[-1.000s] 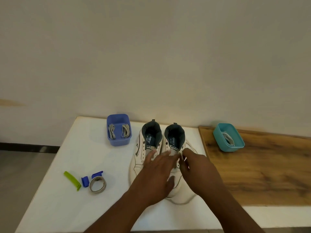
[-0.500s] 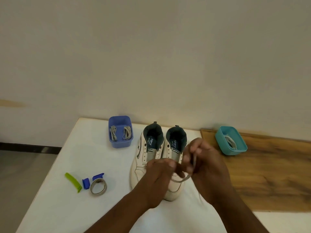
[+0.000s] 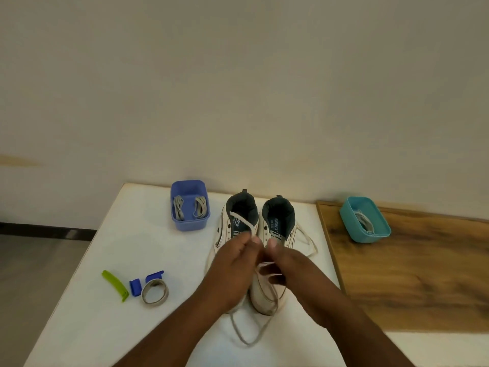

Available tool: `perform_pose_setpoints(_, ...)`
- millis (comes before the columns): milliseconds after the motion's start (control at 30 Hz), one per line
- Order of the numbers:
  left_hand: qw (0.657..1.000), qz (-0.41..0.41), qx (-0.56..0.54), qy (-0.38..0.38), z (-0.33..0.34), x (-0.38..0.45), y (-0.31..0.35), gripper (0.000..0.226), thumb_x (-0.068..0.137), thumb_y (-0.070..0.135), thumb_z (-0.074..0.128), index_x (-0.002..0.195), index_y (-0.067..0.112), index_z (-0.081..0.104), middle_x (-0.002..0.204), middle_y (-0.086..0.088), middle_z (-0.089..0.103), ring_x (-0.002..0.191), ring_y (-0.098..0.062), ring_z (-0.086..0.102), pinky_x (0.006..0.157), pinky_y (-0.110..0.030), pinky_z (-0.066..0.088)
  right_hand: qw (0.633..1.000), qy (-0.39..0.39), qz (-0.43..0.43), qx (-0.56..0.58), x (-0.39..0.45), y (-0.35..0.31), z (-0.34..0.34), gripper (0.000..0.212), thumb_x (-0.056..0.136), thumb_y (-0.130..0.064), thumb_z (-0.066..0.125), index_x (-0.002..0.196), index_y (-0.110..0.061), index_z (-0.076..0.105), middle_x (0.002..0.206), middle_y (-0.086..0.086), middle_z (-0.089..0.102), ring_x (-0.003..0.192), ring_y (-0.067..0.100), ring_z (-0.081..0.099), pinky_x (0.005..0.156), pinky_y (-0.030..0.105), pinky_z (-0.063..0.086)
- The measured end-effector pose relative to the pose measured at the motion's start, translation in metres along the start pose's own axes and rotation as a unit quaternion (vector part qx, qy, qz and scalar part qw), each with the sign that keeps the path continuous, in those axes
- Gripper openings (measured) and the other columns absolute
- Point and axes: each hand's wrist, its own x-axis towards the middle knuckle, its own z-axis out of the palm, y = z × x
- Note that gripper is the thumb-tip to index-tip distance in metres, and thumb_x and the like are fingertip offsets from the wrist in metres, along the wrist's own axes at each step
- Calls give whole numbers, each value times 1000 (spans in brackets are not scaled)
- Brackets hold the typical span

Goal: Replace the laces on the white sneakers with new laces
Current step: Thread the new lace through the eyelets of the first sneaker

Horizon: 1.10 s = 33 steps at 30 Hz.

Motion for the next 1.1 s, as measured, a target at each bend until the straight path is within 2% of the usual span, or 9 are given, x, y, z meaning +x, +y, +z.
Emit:
perform_pose_setpoints(133,982,51,173,-53,5,-8,-13,29,104,49,35,108,37,61,97,12,71,89,-1,66,83,-31,57,994,-15,29,102,10,0,5,49,102,-57,45,114,-20,75,111,3,77,110,18,71,106,41,51)
perform_pose_setpoints(233,962,66,247,-99,3,-12,-18,26,104,44,34,112,37,58,98,10,70,86,-3,65,80,-34,56,993,11,18,116,13,1,13,35,106,-40,49,110,-17,76,109,6,77,105,19,72,97,37,54)
perform_pose_setpoints(433,941,25,296,-162,8,-17,-17,28,102,36,35,98,25,60,98,5,66,88,-12,61,85,-42,51,937,114,22,330,22,-5,6,31,109,-22,44,113,-5,69,86,10,67,71,20,62,74,36,54)
perform_pose_setpoints(567,928,-25,274,-252,6,-16,-12,29,98,30,39,98,23,67,99,5,66,88,-13,60,83,-34,50,914,176,16,366,25,1,-5,27,108,-20,45,108,-8,70,72,4,60,58,12,51,66,32,48)
perform_pose_setpoints(633,919,-35,278,-278,7,-19,-15,31,98,36,41,100,24,69,98,5,69,89,-12,62,82,-32,51,924,191,2,332,30,3,-3,26,107,-21,47,109,-9,71,72,3,59,56,11,47,60,29,45)
perform_pose_setpoints(733,932,23,334,-137,0,-17,-17,39,94,59,37,94,32,64,86,10,67,78,-3,60,73,-32,52,954,230,-59,181,29,6,4,22,105,-23,54,103,-20,75,66,-4,61,56,8,53,54,24,45)
perform_pose_setpoints(800,960,32,279,9,-13,-5,-20,28,98,50,41,91,33,62,80,11,66,72,-1,60,70,-31,53,959,239,-107,110,29,7,9,18,102,-26,58,98,-28,75,65,-7,63,61,8,57,57,24,50)
perform_pose_setpoints(900,956,1,251,154,-35,18,-30,18,100,42,48,91,31,59,78,11,65,70,-3,60,65,-27,51,959,234,-157,33,34,15,15,18,101,-21,61,95,-32,75,74,-3,69,65,14,60,63,27,52)
perform_pose_setpoints(1100,930,-115,313,153,-39,45,-60,42,89,67,54,81,26,53,74,8,61,69,-7,56,61,-27,41,951,224,-199,-74,48,26,29,12,97,-25,68,94,-32,77,86,-21,72,85,1,67,74,17,52)
